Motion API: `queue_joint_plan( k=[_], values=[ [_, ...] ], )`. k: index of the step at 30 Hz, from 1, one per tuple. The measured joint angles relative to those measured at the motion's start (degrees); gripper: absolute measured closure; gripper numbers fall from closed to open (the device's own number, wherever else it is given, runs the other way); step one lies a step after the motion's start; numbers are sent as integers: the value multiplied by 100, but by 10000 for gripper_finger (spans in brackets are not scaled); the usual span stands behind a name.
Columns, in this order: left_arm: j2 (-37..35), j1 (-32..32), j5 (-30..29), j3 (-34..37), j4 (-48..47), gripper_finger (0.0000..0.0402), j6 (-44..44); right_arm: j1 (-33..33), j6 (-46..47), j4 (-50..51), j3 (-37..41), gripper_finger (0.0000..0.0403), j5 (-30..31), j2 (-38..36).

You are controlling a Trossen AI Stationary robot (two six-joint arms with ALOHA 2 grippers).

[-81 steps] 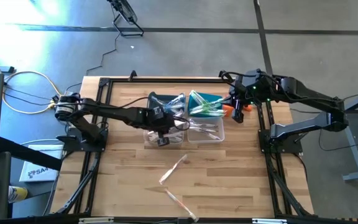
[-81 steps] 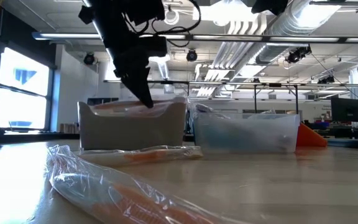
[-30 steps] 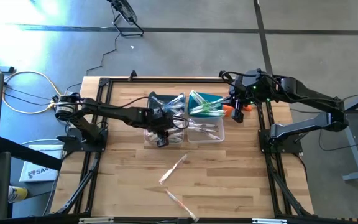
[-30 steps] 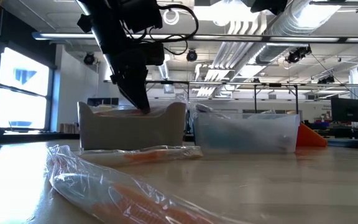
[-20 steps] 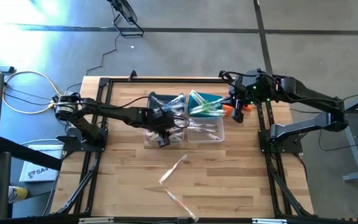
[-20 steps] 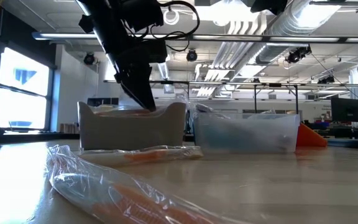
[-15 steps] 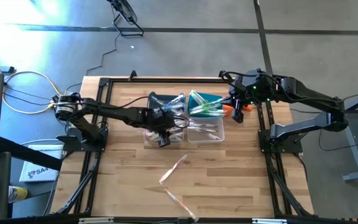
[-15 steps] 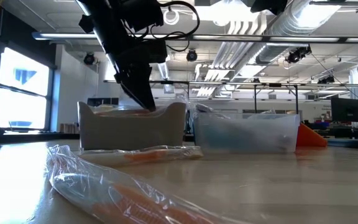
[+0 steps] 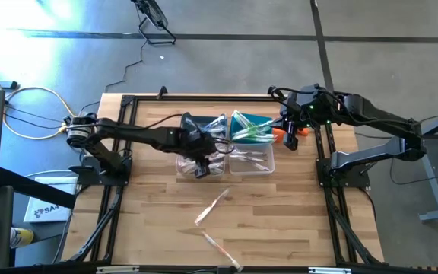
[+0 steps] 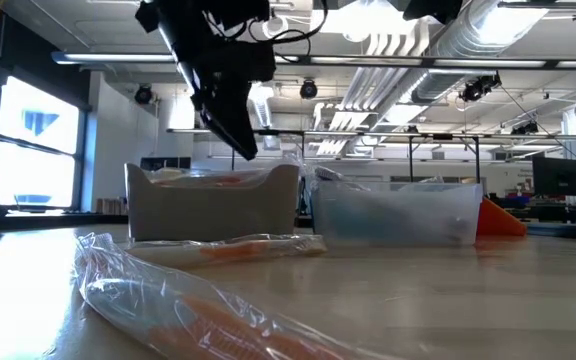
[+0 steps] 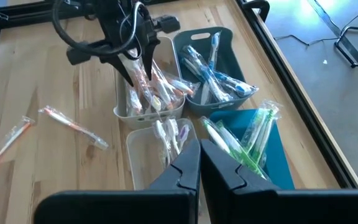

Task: Pick & Place Toothbrushes
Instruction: Put the orange toothbrush into the gray bin

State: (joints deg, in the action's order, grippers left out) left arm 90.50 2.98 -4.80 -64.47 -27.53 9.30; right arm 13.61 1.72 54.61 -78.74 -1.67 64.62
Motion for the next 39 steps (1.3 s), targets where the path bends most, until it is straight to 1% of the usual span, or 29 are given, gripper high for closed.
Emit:
queue_joint_plan(
  k=[3,6,12,15,21,27,30,36,39],
  values=[
    [2,0,21,-388,-464,245,0,1,0,0,-2,398,0,-1],
    [-6,0,27,-671,-571,245,110,1,0,4,-2,398,-1,0],
    [-2,0,31,-1064,-515,245,1605,1,-35,11,-2,398,-9,0],
    [2,0,38,-1185,-545,245,1957,0,-42,11,-2,398,-9,0],
    [-2,0,42,-1247,-464,245,1968,1,-44,13,-2,398,-4,-1],
    [-1,0,46,-1254,-152,245,2004,2,-44,13,-2,398,-2,0],
    [-1,0,255,-1256,-148,245,2353,0,-44,11,-2,398,-2,-2],
    [0,-18,1224,-1256,-302,245,3043,1,-45,11,-2,398,-2,-2],
    [0,-103,1516,-1256,-284,245,3311,2,-46,11,-2,398,-2,0]
  ],
)
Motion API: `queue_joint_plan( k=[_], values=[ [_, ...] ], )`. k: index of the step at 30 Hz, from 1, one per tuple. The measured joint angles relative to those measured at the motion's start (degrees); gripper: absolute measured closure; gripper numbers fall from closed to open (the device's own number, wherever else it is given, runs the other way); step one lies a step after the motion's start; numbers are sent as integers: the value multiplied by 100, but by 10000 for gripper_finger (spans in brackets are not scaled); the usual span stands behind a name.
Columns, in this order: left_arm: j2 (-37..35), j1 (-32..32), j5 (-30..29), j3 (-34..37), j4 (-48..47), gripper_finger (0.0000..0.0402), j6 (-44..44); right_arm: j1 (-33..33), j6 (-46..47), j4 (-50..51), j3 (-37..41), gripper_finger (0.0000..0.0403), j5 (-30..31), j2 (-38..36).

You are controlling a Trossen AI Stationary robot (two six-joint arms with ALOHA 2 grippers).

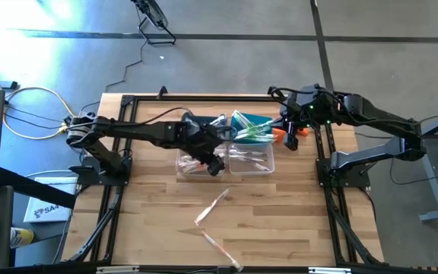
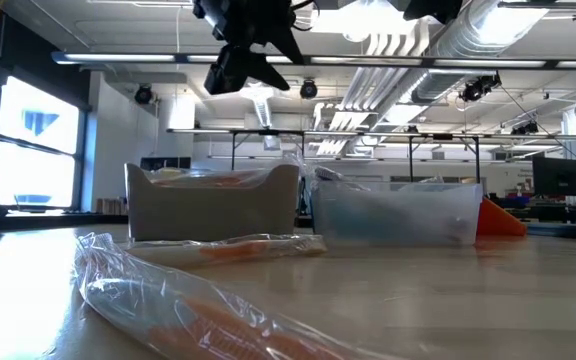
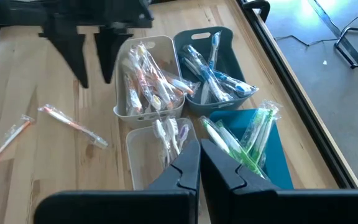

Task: Pick & Place Toothbrushes
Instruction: Put the orange toothbrush into the gray bin

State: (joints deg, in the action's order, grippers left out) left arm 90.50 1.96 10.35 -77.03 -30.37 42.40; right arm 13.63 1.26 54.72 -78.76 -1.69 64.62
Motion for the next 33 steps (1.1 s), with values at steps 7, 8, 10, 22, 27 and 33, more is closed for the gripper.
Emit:
queue_joint_plan(
  k=[7,8,10,22,27,33],
  values=[
    [0,-408,-4,0,0,245,161,0,-6,0,0,398,-27,0],
    [0,-480,-32,0,1,245,164,0,-26,0,0,398,-58,0],
    [0,-629,-127,0,0,245,229,0,-126,2,0,398,-156,-2],
    [52,-1443,-772,0,-49,245,1372,-1,-304,0,0,398,-186,0],
    [174,-1770,-1193,2,-123,245,1540,-2,-304,-2,0,398,-188,0],
    [599,-2049,-1880,9,-403,245,1819,0,-304,20,4,398,-188,-2]
  ],
)
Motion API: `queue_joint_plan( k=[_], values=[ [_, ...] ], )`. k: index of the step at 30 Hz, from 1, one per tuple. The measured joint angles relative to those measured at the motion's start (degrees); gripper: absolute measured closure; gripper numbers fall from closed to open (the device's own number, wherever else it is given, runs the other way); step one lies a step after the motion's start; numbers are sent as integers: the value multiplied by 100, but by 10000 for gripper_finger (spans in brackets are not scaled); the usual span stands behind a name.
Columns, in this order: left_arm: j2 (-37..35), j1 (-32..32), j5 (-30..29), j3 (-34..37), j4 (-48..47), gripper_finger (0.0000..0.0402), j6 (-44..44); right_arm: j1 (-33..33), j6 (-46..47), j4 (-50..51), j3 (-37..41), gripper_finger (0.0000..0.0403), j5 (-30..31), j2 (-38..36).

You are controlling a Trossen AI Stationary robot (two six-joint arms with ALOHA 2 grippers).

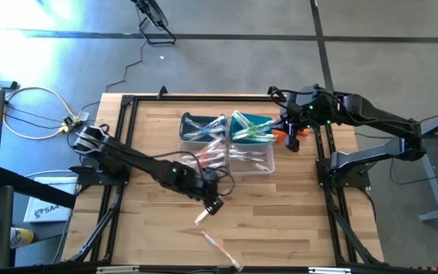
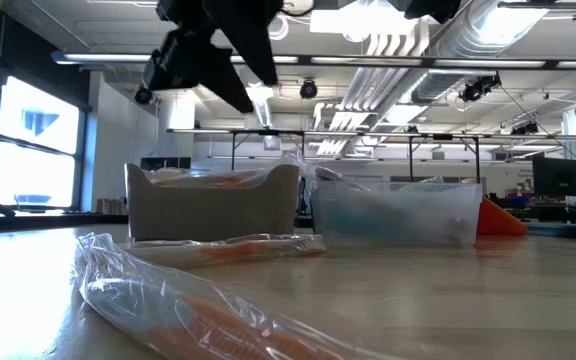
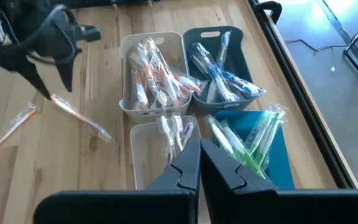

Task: Pick & Place Toothbrushes
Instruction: Put the orange toothbrush into the gray bin

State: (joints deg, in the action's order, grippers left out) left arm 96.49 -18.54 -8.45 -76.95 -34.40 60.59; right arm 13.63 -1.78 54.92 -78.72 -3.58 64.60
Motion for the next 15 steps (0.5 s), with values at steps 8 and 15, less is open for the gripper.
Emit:
queue_joint_plan(
  k=[8,15],
  values=[
    [761,19,-42,-7,-184,245,143,0,-24,32,2,398,0,2],
    [1221,12,-52,0,1,245,141,-2,-149,10,2,398,0,2]
  ],
)
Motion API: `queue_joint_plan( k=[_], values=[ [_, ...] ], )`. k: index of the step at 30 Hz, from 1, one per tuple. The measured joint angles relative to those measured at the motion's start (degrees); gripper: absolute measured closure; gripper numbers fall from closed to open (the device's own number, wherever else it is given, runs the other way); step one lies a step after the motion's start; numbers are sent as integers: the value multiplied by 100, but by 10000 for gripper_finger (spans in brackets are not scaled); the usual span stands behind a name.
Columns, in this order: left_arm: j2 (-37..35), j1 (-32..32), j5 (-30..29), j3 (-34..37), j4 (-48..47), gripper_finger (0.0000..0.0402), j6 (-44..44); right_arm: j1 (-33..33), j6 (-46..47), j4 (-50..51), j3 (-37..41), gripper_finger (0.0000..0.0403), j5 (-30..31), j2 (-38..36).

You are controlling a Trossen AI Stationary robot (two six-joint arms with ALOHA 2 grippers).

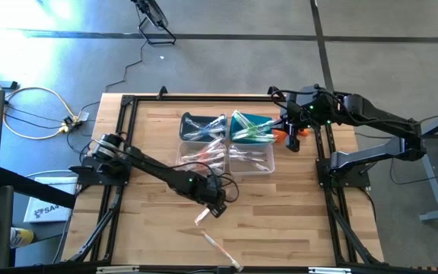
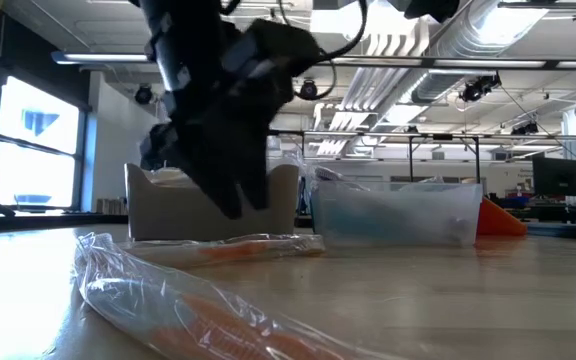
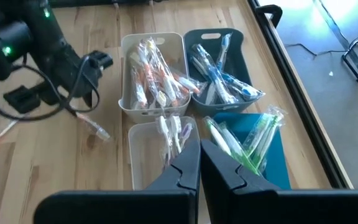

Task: Pick & Place Toothbrushes
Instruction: Put the orange toothbrush into the gray bin

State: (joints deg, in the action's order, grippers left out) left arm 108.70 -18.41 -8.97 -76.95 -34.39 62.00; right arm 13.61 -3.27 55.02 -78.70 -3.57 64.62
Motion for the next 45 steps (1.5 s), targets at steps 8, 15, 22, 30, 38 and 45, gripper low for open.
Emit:
queue_joint_plan(
  k=[8,15,22,30,38,45],
  values=[
    [439,1,-16,2,369,245,13,1,0,-40,0,398,0,0],
    [640,-4,-17,-29,830,245,15,2,0,-41,0,398,0,0],
    [647,0,10,-28,787,255,125,0,0,-43,0,398,0,0],
    [654,2,29,-13,728,334,192,1,0,-43,0,398,0,-1],
    [658,11,287,-13,755,388,189,2,-1,-39,0,398,0,0],
    [338,-9,468,15,577,380,81,0,-13,-21,0,398,0,-2]
  ],
)
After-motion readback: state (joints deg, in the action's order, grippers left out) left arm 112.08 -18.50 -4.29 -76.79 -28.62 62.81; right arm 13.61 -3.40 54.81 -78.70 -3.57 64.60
